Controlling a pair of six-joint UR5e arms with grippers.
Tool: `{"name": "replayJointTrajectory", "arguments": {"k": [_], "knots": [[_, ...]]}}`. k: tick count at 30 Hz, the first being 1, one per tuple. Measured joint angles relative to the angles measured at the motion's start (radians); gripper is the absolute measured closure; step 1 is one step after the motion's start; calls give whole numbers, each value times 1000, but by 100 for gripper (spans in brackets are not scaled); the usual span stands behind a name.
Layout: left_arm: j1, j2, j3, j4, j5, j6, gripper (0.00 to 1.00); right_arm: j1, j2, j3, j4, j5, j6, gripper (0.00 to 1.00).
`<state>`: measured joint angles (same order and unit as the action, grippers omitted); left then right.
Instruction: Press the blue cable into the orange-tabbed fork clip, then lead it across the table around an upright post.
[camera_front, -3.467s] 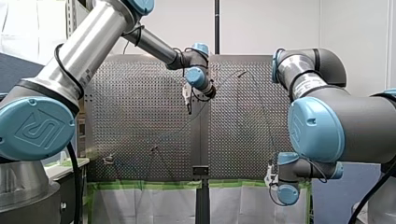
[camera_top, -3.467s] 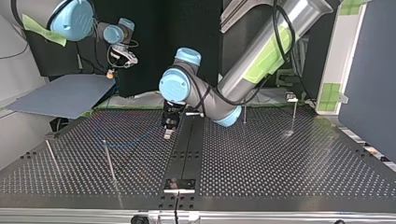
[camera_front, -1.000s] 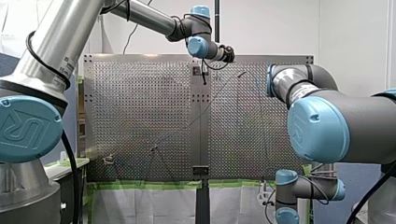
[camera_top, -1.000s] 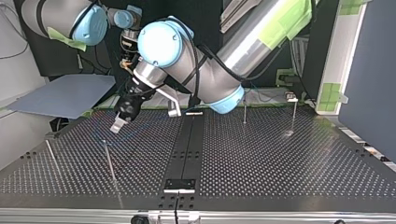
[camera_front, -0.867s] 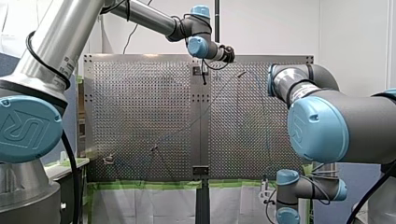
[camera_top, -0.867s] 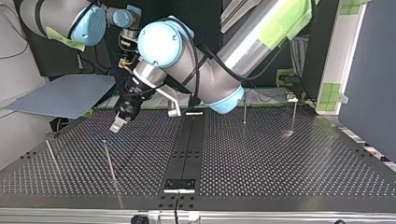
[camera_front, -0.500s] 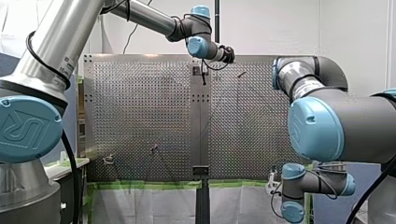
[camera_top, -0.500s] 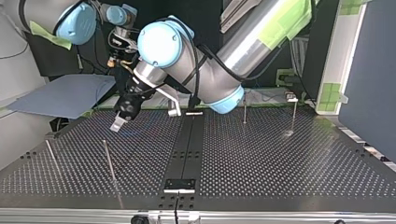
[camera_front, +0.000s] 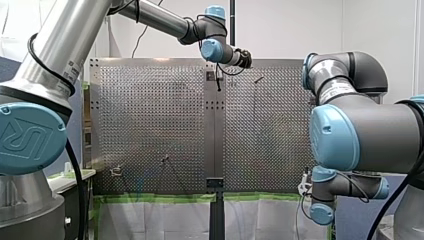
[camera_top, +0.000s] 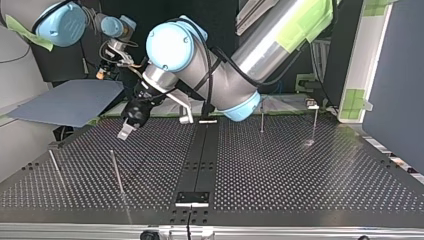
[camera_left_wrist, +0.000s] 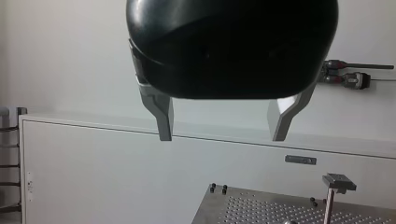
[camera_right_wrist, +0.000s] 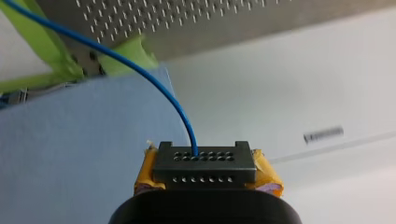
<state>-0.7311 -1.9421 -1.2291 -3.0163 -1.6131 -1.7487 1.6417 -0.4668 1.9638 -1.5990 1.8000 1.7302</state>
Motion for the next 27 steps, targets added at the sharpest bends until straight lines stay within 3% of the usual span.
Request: {"name": "replayJointTrajectory", "arguments": {"k": [5,10,18,27], "knots": [[3,0,0,-14,-3,-15,0,34,0,-41,41,-28,-29,100],[6,-4,0,-25,-33,-20,0,47,0,-86,87,-47,-45,100],[21,-28,0,-33,-71,-35,0,51,0,-155,155,-52,-50,100],[28,-52,0,-60,-46,-48,0,53,0,-225,231,-53,-53,100]]}}
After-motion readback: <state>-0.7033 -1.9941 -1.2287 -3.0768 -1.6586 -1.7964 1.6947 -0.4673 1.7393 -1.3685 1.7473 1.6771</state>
